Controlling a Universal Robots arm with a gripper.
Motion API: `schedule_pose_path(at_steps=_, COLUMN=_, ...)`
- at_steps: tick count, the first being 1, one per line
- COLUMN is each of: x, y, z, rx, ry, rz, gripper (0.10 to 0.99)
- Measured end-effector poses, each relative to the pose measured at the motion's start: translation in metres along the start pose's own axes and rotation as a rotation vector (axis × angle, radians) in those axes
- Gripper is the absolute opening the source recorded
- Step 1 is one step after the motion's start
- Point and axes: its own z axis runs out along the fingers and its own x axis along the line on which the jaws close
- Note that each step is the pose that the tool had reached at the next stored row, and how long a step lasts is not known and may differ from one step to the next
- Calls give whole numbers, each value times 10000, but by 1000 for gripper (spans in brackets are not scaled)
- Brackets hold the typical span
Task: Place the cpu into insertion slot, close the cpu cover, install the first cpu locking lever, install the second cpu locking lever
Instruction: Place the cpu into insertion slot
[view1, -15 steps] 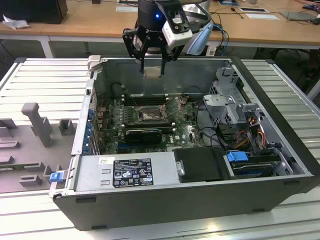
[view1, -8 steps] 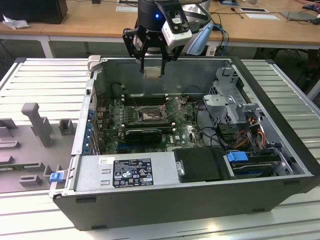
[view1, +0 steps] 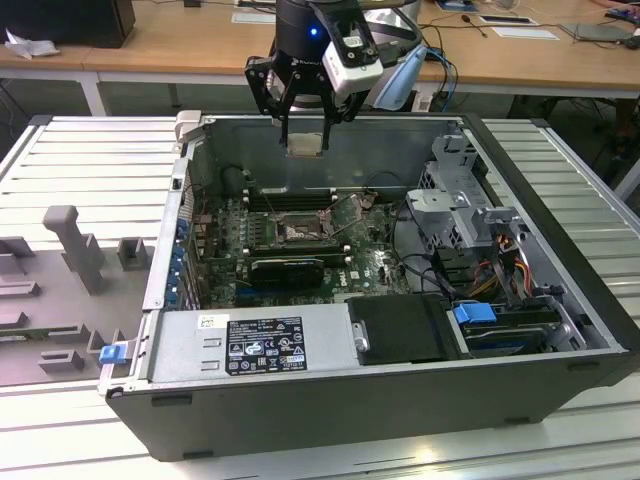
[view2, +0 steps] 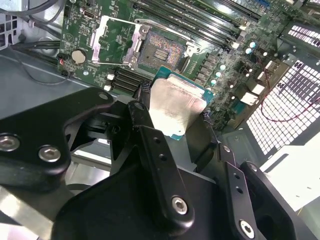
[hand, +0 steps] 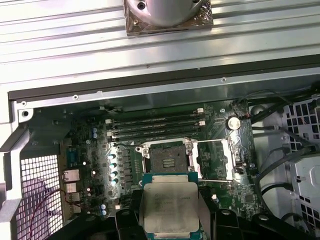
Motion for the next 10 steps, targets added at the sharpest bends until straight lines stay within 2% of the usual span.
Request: schedule_pose_path(at_steps=10, x=0, y=0, z=0, rx=-3, ry=-16, rz=178, gripper=529)
